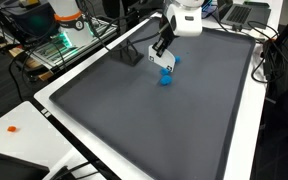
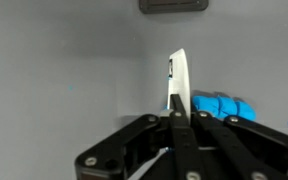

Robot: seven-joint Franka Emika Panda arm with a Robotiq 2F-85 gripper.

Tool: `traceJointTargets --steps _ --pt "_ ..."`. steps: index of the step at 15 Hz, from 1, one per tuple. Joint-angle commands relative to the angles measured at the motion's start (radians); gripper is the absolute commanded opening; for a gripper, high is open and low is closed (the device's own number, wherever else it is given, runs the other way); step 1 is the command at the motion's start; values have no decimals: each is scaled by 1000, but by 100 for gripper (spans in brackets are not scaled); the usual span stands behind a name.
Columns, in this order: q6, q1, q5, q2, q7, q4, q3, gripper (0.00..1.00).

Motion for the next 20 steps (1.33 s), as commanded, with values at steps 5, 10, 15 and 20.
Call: traceJointTargets --steps 5,10,15,20 --pt "9 -5 97 -153 227 -106 -29 1" --pt "38 -4 212 -251 397 -214 -32 1" --pt "108 6 263 -338 527 -347 -32 1" --pt "203 9 307 -411 632 -485 -28 1"
